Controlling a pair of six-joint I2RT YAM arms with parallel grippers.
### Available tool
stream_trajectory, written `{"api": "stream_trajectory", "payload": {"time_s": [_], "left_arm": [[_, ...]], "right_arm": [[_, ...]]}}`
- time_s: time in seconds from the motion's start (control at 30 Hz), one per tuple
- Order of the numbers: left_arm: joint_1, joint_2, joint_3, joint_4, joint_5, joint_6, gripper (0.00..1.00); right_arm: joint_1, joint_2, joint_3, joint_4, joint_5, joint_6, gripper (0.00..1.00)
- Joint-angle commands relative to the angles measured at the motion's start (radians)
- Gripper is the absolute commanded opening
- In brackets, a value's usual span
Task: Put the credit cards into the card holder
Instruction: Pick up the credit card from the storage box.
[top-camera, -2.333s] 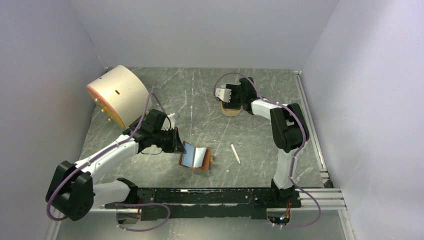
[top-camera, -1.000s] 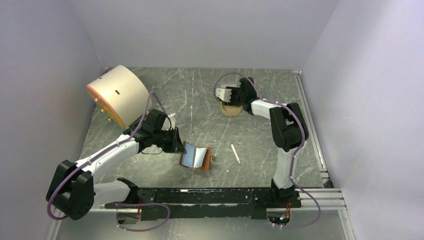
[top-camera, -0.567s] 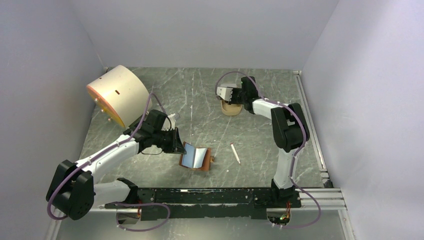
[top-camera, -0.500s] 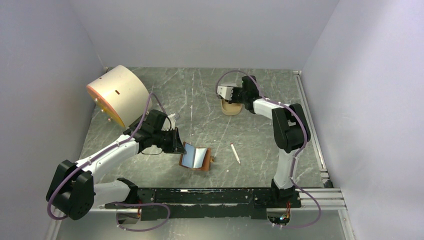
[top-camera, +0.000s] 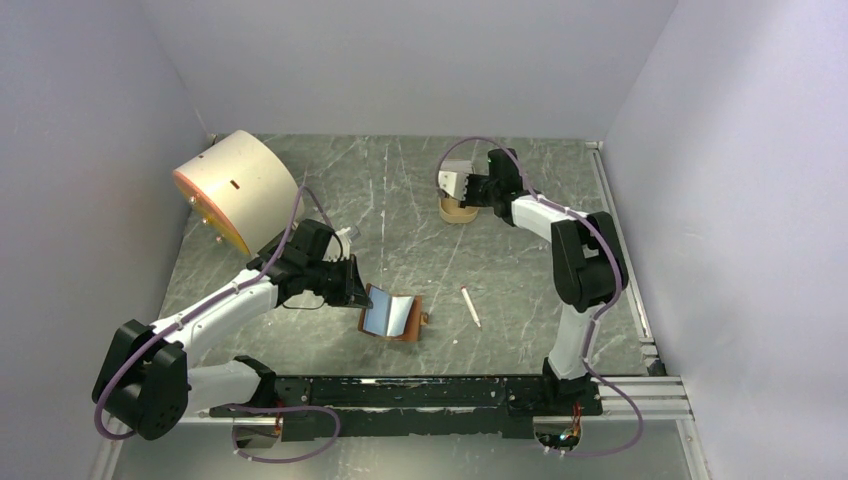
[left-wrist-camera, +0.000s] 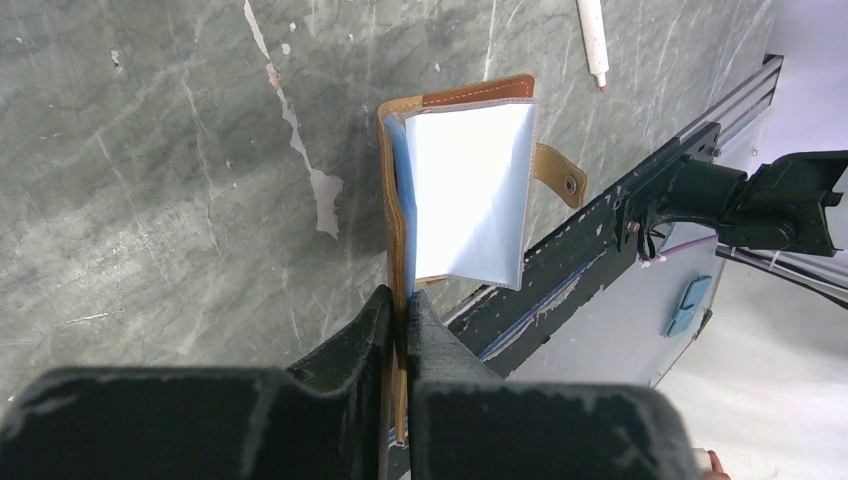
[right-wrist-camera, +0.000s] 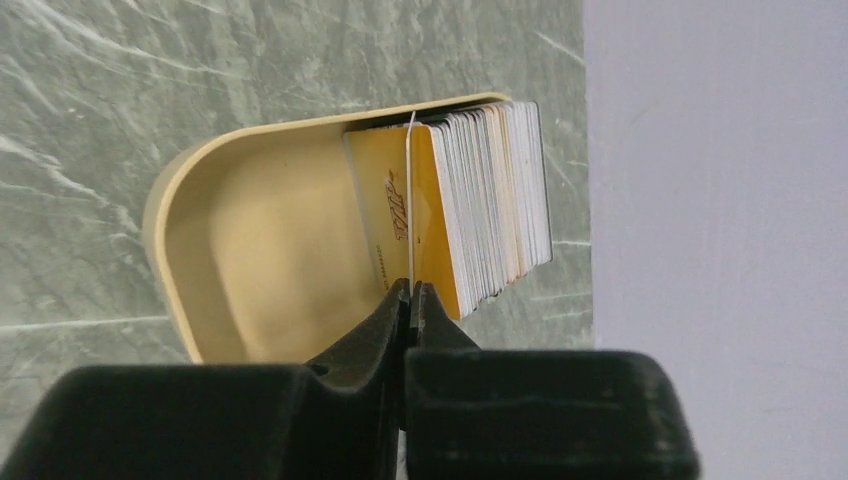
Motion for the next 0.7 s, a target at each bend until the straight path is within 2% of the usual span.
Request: {"api": "stream_trajectory", "payload": {"time_s": [0.0, 0.13, 0.23, 0.43, 0.57, 0.67], "left_arm": [[0.001, -0.011, -0.005, 0.026, 0.029, 0.008, 0.09], [0.001, -0.013, -0.004, 0.025, 0.015, -0.004, 0.09], [0.007, -0.007, -0.001, 0.042, 0.007, -0.033, 0.09], [0.011, 0.023, 0.035, 0.098, -0.005, -0.104, 0.09], [0.01, 0.038, 0.051, 0.149, -0.001, -0.145, 0.09], [0.011, 0.047, 0.044, 0.203, 0.0, -0.183, 0.09]], "right_arm": [[-0.01, -0.09, -0.02, -0.038, -0.084, 0.022, 0.0], [-0.007, -0.147, -0.037, -0.103, -0.11, 0.037, 0.0], [-0.002, -0.213, -0.068, -0.08, -0.122, 0.157, 0.0], [0.039, -0.342, -0.132, 0.085, -0.061, 0.673, 0.0], [0.085, -0.401, -0.09, 0.027, 0.058, 1.045, 0.0], [0.109, -0.42, -0.046, -0.055, 0.067, 1.305, 0.0]]}}
